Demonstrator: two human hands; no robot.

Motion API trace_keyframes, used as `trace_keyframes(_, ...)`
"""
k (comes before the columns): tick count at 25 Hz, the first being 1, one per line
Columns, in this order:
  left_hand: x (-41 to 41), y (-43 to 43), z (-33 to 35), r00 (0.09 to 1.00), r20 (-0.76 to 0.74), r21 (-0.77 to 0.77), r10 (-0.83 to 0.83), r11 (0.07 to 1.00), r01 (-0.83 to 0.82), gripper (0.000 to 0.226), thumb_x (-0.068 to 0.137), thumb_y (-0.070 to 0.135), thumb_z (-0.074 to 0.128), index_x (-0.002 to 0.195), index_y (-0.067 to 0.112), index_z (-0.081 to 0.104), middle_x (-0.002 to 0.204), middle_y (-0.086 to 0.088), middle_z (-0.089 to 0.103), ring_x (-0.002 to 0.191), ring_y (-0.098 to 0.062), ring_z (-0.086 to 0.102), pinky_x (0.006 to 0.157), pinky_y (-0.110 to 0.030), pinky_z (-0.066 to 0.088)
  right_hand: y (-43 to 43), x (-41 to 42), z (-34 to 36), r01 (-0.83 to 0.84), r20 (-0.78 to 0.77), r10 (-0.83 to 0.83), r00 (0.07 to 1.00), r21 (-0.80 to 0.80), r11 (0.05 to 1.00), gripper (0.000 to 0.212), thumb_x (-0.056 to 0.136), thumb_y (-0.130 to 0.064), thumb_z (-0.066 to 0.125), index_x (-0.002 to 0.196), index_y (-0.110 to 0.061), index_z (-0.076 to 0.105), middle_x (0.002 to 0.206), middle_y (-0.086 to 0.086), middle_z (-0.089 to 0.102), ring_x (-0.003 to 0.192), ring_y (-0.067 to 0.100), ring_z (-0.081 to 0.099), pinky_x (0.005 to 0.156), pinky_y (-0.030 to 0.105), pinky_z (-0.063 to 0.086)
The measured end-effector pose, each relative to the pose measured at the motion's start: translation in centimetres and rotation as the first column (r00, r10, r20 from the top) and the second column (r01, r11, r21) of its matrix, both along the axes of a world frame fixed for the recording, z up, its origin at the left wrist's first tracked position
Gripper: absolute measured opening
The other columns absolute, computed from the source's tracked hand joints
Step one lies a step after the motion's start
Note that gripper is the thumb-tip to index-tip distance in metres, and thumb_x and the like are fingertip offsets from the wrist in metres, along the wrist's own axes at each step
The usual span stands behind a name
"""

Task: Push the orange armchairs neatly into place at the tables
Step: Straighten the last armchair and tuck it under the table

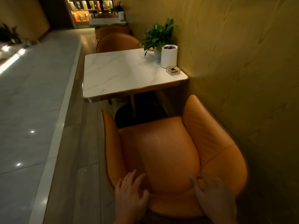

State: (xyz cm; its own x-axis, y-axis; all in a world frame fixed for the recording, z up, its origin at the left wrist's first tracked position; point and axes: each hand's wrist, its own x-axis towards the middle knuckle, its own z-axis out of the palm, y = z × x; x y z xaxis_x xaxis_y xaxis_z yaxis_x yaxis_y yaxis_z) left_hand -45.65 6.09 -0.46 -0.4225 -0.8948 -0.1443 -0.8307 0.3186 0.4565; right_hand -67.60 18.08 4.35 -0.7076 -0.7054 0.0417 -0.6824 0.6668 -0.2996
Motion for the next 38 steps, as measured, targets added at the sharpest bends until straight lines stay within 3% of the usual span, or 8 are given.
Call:
trace_keyframes(7,0.7,-1.1,0.5,0.999,0.045,0.028,-0.029,0.999,0.028,0.081,0.068,0.068,0.016,0.144,0.05,0.034,0.16,0.011,0.027,0.145,-0.008,0.026,0.122,-0.038,0.011,0.8,0.3,-1.0,-0.125,-0.081,0.108,0.991,-0.243,0.962,0.037,0.091,-0.059,0.053,0.085,-0.029,0.074,0.084,-0.008,0.071,0.075,0.015,0.066,0.051,0.02,0.034)
trace_keyframes(11,1.2,-1.5,0.4,0.993,0.091,0.026,-0.069,0.997,0.067,0.087,0.064,0.067,0.012,0.147,0.05,0.029,0.162,0.012,0.021,0.146,-0.008,0.025,0.122,-0.037,0.01,3.0,-1.8,-2.0,-0.15,-0.15,0.119,0.981,-0.216,0.965,0.029,0.085,-0.049,0.058,0.086,-0.028,0.078,0.094,-0.004,0.076,0.093,0.023,0.072,0.07,0.034,0.054)
trace_keyframes(19,0.5,-2.2,-0.2,0.979,0.163,-0.017,-0.122,0.992,0.127,0.086,0.065,0.066,0.006,0.148,0.051,0.025,0.155,0.012,0.036,0.141,-0.007,0.034,0.119,-0.034,0.016,2.1,-4.5,-3.6,-0.233,-0.126,0.197,0.972,-0.46,0.857,0.038,0.089,-0.043,0.047,0.096,-0.022,0.078,0.106,-0.002,0.075,0.1,0.019,0.069,0.092,0.04,0.052)
trace_keyframes(24,-3.2,-2.2,-0.2,0.983,0.146,-0.033,-0.109,0.993,0.115,0.077,0.076,0.063,0.011,0.148,0.045,0.031,0.157,0.009,0.034,0.139,-0.015,0.038,0.117,-0.039,0.021,-0.3,-8.9,-2.1,-0.197,-0.048,0.191,0.98,-0.205,0.959,0.036,0.093,-0.049,0.049,0.108,-0.029,0.074,0.117,-0.006,0.071,0.107,0.017,0.065,0.08,0.03,0.049)
trace_keyframes(27,-3.5,-2.3,-0.2,0.991,0.114,-0.036,-0.067,0.997,0.071,0.081,0.071,0.065,0.01,0.145,0.045,0.037,0.156,0.01,0.034,0.14,-0.013,0.035,0.118,-0.041,0.019,-0.6,-9.5,-2.1,-0.231,-0.042,0.229,0.973,-0.069,0.97,0.057,0.088,-0.069,0.032,0.113,-0.036,0.071,0.12,-0.011,0.068,0.107,0.013,0.062,0.077,0.03,0.047)
trace_keyframes(30,-3.5,-2.2,-0.3,0.997,0.074,-0.053,-0.036,0.998,0.04,0.086,0.065,0.065,0.008,0.143,0.047,0.038,0.157,0.012,0.033,0.141,-0.011,0.034,0.118,-0.041,0.017,-0.5,-9.2,-2.1,-0.233,-0.076,0.227,0.971,-0.085,0.969,0.079,0.081,-0.083,0.014,0.113,-0.037,0.07,0.118,-0.013,0.068,0.106,0.011,0.062,0.075,0.028,0.046)
trace_keyframes(33,-3.6,-2.4,-0.5,0.999,0.04,-0.09,-0.018,0.996,0.021,0.083,0.067,0.064,0.011,0.142,0.048,0.04,0.157,0.012,0.034,0.14,-0.012,0.036,0.116,-0.041,0.022,-0.7,-9.3,-2.2,-0.252,-0.096,0.242,0.966,-0.113,0.961,0.049,0.093,-0.063,0.038,0.115,-0.032,0.07,0.122,-0.009,0.068,0.114,0.012,0.061,0.083,0.03,0.049)
trace_keyframes(38,-3.7,-4.2,-1.4,0.997,-0.074,-0.135,0.007,0.991,-0.017,0.075,0.07,0.061,0.023,0.139,0.046,0.048,0.153,0.009,0.042,0.135,-0.018,0.045,0.102,-0.041,0.035,-2.1,-9.4,-2.6,-0.273,-0.159,0.244,0.957,-0.192,0.943,0.053,0.09,-0.058,0.034,0.113,-0.03,0.072,0.118,-0.007,0.071,0.113,0.014,0.063,0.081,0.032,0.053)
